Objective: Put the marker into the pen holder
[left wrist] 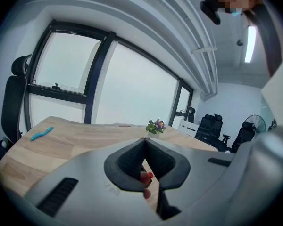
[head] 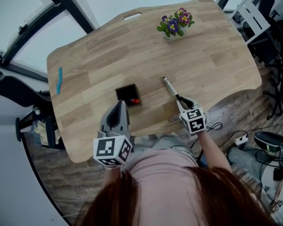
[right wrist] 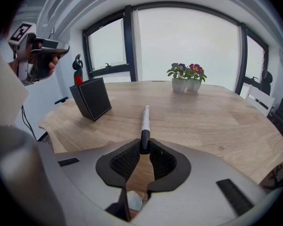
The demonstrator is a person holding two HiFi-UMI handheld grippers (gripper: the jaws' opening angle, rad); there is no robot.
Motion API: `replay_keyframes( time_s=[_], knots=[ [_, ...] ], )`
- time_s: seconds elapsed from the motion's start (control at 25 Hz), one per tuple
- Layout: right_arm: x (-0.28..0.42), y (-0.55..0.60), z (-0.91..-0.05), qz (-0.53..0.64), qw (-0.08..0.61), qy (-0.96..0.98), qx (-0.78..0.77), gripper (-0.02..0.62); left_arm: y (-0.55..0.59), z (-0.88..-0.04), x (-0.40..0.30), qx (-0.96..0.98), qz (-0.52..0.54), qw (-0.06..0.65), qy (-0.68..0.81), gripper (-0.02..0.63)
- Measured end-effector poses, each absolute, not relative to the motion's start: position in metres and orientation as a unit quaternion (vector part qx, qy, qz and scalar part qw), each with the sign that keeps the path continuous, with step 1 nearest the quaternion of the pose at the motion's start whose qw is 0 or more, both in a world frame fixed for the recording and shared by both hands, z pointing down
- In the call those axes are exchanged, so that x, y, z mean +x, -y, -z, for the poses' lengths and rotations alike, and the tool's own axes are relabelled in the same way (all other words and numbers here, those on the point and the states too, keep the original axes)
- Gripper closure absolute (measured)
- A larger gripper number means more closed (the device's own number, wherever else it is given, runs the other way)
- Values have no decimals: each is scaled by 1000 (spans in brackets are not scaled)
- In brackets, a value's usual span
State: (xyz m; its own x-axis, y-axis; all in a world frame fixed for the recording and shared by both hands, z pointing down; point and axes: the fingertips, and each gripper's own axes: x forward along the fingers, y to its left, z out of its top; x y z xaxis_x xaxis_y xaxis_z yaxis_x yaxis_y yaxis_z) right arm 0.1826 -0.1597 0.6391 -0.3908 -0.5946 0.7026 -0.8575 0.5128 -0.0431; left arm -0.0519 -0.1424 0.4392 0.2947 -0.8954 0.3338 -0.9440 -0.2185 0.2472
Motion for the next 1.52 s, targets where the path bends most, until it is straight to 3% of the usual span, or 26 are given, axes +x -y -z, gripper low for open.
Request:
replay_keyframes(
  time_s=[1.52],
  knots=[
    [113,152,-519,-124,259,883,372,537,151,-430,-94,778,-30,191,598,606]
  ],
)
